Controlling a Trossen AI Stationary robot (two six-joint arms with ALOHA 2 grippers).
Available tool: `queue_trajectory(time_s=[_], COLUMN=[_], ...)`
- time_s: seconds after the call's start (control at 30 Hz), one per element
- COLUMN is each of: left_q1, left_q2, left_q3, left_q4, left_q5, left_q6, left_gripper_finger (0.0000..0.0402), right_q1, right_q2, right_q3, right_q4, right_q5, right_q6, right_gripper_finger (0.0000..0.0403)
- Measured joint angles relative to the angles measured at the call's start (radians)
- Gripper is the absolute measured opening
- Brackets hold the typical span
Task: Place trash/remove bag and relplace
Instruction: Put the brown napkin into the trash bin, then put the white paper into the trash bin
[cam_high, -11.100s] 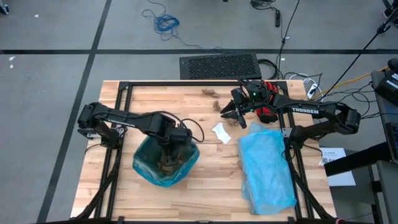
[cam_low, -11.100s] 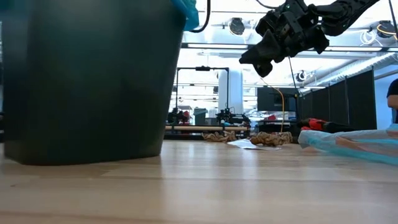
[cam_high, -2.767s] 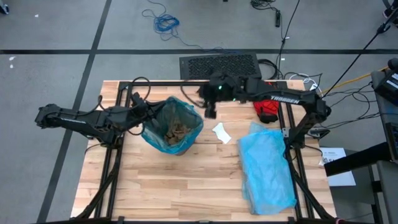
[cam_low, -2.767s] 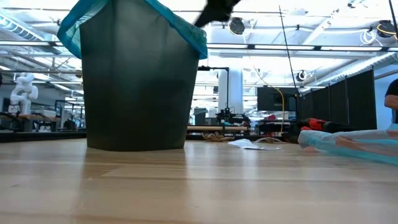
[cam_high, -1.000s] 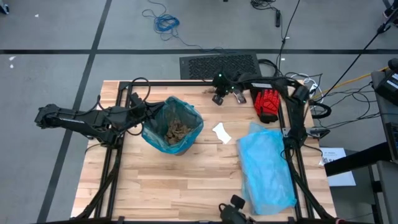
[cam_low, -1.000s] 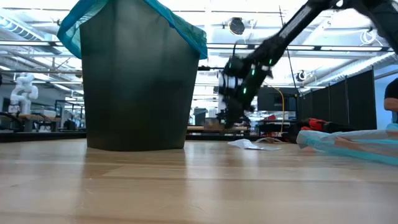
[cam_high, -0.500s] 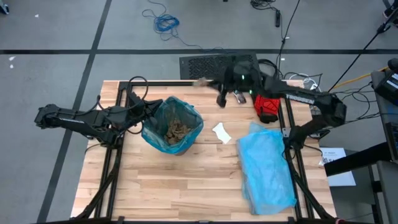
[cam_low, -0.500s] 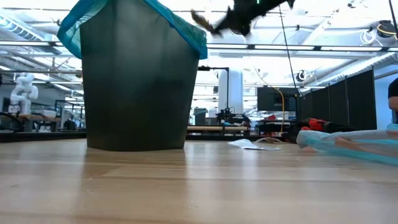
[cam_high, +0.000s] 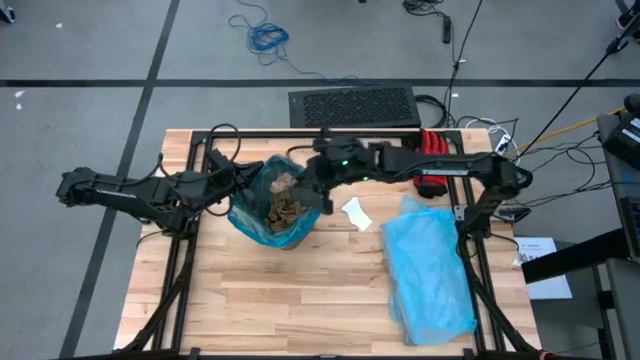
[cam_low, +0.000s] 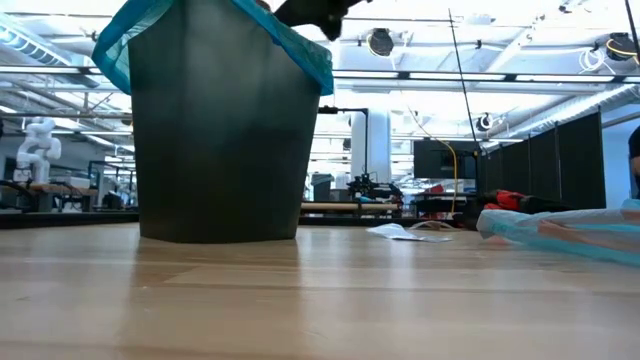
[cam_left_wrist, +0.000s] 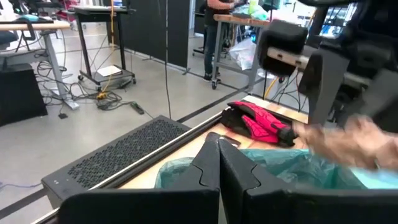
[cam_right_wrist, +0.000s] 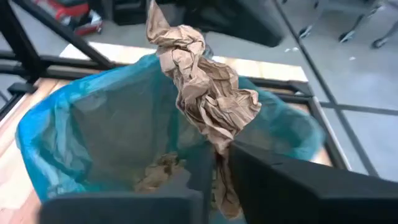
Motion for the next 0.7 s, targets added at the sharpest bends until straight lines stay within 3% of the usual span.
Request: queue_trajectory(time_s=[0.2,0.37,0.63,0.7], left_q1=[0.000,0.000,0.000,0.000], left_q2=[0.012,0.037,0.046,0.046], left_q3=[0.000,0.000,0.000,0.000], left_q4=[-0.041,-0.047,-0.050,-0.049], left_q5=[0.000,0.000,0.000,0.000], left_q6=[-0.001,-0.001,0.000,0.003], left_gripper_finger=[0.0001,0.0001,0.0001,0.0001], right_q1=[0.025,0.014,-0.098,-0.150], right_q2=[0.094,0.077,-0.043,-0.039], right_q3=[0.100,0.114,0.111,0.073], right_q4=[-0.028,-0.062,-0.616,-0.677], right_q5=[0.000,0.003,-0.001,-0.028], right_q6=[0.001,-0.014,0.006,0.001], right_gripper_finger=[0.0171,0.0244,0.0240,0.0236])
